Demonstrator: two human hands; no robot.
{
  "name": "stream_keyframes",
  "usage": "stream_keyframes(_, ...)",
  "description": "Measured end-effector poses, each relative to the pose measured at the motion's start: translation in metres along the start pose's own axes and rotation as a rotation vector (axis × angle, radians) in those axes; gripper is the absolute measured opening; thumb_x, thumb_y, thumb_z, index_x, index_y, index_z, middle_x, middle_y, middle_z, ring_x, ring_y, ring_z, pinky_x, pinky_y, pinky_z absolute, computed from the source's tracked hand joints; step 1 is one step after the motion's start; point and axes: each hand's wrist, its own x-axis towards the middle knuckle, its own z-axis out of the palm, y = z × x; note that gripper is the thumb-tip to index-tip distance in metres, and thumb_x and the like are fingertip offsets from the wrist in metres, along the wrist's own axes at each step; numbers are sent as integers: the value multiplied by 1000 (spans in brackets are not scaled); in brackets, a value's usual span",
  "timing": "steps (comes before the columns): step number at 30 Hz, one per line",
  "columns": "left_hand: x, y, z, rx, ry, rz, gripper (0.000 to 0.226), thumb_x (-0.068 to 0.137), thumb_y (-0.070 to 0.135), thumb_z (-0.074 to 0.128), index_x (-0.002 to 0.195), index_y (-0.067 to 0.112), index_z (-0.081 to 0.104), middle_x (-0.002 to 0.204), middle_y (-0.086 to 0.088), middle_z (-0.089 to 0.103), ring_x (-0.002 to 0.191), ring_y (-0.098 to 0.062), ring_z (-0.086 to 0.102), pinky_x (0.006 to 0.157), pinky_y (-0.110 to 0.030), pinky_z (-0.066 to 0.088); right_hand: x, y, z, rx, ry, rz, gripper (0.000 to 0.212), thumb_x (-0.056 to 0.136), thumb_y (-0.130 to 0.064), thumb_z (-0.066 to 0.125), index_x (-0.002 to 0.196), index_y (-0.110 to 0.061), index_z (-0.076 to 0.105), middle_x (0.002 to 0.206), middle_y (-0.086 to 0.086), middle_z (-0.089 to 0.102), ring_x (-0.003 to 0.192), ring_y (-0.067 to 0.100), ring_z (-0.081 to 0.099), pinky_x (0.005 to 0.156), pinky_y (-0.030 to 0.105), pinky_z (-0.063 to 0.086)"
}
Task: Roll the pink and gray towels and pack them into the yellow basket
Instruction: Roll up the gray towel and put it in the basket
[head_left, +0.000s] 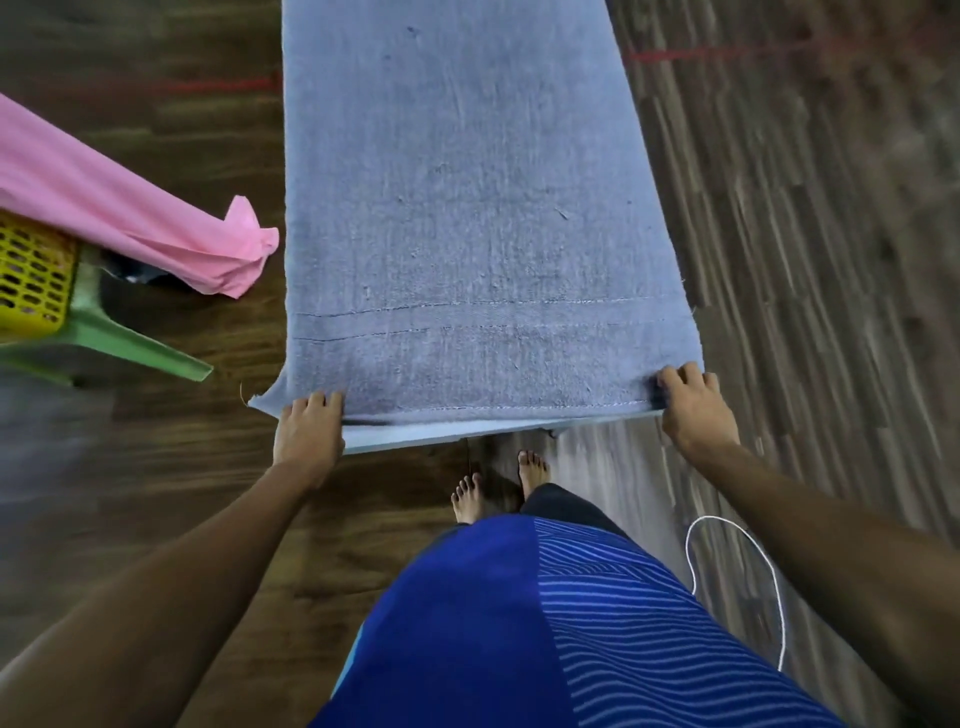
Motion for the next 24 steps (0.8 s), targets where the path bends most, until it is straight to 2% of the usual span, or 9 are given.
stream_keyframes(7, -20, 6, 9, -148, -25, -58, 32, 87, 11, 57, 117, 9, 49, 109, -15, 54, 99, -35, 52, 78, -44, 47, 4, 8, -1, 38, 38, -41, 27, 81, 5, 53, 104, -8, 57, 110, 16, 48, 97, 37, 43, 65, 45, 46)
stream_keyframes(12, -36, 12, 20, -227, 48, 1, 31, 79, -1, 59, 109, 5, 54, 99, -15, 54, 88, -37, 52, 68, -48, 47, 2, 26, -5, 67, 76, -40, 31, 76, 7, 52, 102, -8, 63, 105, 15, 53, 87, 39, 48, 72, 47, 48)
stream_keyframes(15, -40, 5, 24, -192, 104, -21, 37, 72, 0, 66, 107, 9, 56, 100, -11, 55, 91, -33, 52, 74, -48, 47, 2, 31, -11, 104, 81, -29, 30, 73, 6, 58, 98, -9, 64, 102, 12, 55, 89, 40, 52, 70, 45, 50)
stream_keyframes(19, -45, 8, 25, -255, 160, -24, 26, 74, -1, 63, 96, 11, 58, 90, -6, 56, 86, -30, 53, 76, -43, 44, 6, 37, -11, 109, 86, 3, 29, 67, 8, 60, 90, -9, 65, 96, 10, 58, 88, 38, 54, 67, 39, 46)
stream_keyframes(22, -48, 9, 29, -265, 204, 48, 29, 76, 0, 66, 101, 12, 59, 95, -6, 58, 88, -28, 53, 79, -42, 43, 7, 43, -9, 167, 113, 36, 24, 69, 6, 60, 87, -10, 65, 94, 11, 59, 88, 38, 54, 69, 39, 47)
stream_keyframes(24, -49, 6, 31, -294, 224, 26, 29, 78, 1, 66, 105, 11, 60, 100, -7, 59, 92, -29, 54, 82, -44, 43, 9, 45, -8, 190, 123, 23, 19, 75, 4, 59, 88, -7, 66, 95, 13, 61, 90, 38, 54, 74, 42, 48)
